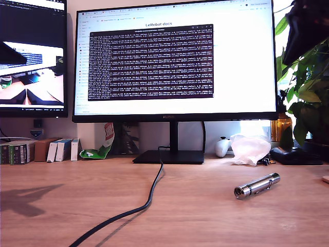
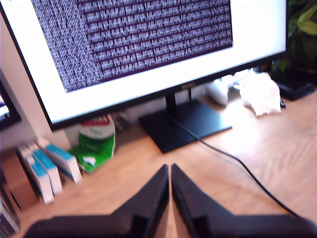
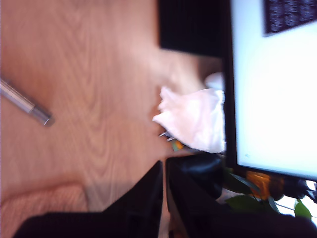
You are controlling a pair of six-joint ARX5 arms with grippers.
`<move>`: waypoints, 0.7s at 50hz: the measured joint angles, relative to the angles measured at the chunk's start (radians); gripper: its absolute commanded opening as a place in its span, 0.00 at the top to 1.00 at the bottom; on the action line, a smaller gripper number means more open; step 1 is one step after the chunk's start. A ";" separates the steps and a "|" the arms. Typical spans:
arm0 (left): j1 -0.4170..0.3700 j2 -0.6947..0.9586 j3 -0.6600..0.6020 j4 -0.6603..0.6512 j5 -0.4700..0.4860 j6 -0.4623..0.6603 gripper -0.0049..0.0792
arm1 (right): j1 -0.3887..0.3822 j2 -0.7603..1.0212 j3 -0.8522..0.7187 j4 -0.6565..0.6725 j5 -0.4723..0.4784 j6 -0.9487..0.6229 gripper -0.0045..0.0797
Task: Pick the metallic laser pointer with your right arm, pass it to your left arm, then place it down to the left side of the table
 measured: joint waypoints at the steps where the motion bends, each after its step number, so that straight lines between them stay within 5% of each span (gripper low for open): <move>1: 0.000 0.000 0.000 0.003 0.000 0.000 0.97 | 0.006 0.008 0.003 -0.016 0.011 -0.011 0.96; 11: 0.000 0.000 0.000 0.005 0.010 0.002 0.97 | 0.066 0.092 0.005 -0.175 0.068 -0.106 0.96; 35: 0.000 0.000 0.000 -0.005 0.034 0.002 0.97 | 0.271 0.254 0.005 -0.209 0.066 -0.129 0.96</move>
